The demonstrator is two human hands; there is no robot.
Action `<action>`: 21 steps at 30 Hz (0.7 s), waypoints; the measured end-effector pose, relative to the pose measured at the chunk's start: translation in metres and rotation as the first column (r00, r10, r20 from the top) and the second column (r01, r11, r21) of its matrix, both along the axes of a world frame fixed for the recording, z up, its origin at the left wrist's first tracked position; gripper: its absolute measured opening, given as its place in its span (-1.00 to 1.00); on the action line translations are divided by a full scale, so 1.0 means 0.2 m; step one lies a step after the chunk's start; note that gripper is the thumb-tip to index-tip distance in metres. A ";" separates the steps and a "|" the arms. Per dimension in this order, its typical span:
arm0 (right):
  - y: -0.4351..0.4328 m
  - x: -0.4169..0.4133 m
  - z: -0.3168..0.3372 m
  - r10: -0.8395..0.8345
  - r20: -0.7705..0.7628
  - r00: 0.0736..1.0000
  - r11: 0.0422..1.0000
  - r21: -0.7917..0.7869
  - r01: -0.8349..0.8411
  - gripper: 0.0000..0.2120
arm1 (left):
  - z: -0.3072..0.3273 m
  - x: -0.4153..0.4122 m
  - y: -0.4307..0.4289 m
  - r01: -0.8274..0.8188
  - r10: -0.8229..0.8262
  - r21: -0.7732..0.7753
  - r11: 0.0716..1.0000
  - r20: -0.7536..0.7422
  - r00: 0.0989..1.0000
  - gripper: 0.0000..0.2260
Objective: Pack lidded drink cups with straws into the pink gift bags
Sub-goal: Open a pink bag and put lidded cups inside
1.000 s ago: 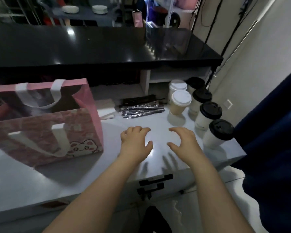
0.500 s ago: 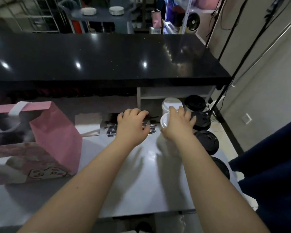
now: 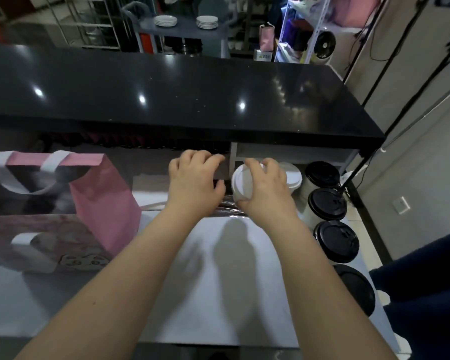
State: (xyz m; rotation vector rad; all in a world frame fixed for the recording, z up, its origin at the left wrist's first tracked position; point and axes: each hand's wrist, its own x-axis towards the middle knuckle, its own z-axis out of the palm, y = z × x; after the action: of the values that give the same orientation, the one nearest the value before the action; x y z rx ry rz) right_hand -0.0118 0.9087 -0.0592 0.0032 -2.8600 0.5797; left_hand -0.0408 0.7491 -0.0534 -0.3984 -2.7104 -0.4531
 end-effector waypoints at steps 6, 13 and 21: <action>-0.30 -0.09 0.28 0.036 -0.139 0.990 0.998 -0.041 -0.042 -0.23 | 0.32 -0.03 -0.42 -0.080 0.080 -0.019 0.997 -0.020 0.997 -0.61; -0.82 -0.09 0.44 0.089 -0.222 0.971 0.930 -0.331 -0.161 -0.22 | 0.38 0.09 -1.13 -0.097 0.097 0.010 0.995 -0.026 0.995 -0.66; -1.53 -0.09 0.59 0.166 -0.182 0.969 0.853 -0.467 -0.233 -0.30 | 0.29 0.08 -1.81 0.035 -0.052 0.133 0.991 0.129 0.990 -0.80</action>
State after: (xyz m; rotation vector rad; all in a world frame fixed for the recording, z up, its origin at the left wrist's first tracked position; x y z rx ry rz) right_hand -0.0295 0.6024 0.0589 0.2514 -2.5185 1.2774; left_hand -0.0243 0.3873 0.0046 -0.4050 -2.7831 -0.6875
